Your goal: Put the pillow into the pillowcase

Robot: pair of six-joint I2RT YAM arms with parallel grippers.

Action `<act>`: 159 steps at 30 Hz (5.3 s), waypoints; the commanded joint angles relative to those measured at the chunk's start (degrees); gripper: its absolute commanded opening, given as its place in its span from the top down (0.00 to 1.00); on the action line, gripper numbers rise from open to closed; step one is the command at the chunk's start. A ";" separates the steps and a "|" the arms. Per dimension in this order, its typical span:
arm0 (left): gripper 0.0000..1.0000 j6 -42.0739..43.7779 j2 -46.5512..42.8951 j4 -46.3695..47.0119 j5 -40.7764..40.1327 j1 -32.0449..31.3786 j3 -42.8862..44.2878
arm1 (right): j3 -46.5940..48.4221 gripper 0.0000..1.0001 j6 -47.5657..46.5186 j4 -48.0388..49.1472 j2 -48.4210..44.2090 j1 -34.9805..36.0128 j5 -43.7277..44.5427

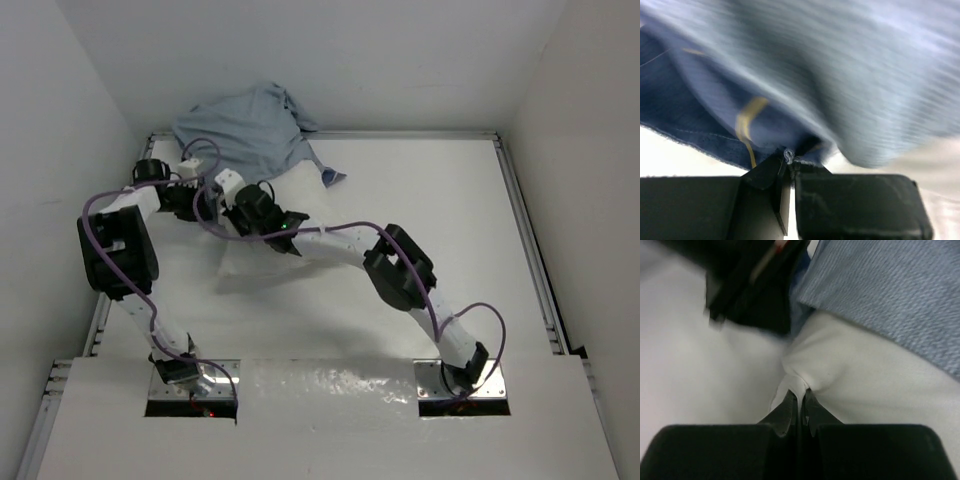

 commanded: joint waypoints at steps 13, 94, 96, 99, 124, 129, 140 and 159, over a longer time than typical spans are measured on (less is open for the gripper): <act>1.00 32.18 -8.22 -50.72 30.36 -0.37 23.56 | 26.37 1.00 18.80 24.51 12.02 -8.52 8.68; 1.00 3.95 1.81 -23.12 -11.31 -33.33 48.36 | -7.82 1.00 42.53 30.64 -0.18 -21.44 -40.11; 1.00 8.32 0.57 -26.45 -7.11 -33.59 47.91 | -9.14 1.00 41.48 34.42 -3.44 -21.44 -35.55; 1.00 13.34 -1.89 -34.10 -1.46 -35.69 45.21 | -9.58 1.00 40.42 38.73 -6.52 -21.71 -26.52; 0.17 11.70 -11.04 -36.84 3.55 -18.32 40.00 | -17.53 0.01 30.96 24.46 -19.15 -16.17 -37.51; 0.00 8.98 -14.90 -34.30 6.62 -5.40 36.68 | -25.89 0.01 15.66 11.50 -31.73 -18.96 -37.66; 0.67 10.63 -13.95 -23.66 -11.27 11.94 19.02 | -10.15 0.29 2.64 -11.82 -14.76 -30.06 -32.54; 0.02 19.69 6.62 0.25 -15.60 12.29 5.29 | 16.27 0.36 13.17 -10.57 15.54 -25.31 -27.44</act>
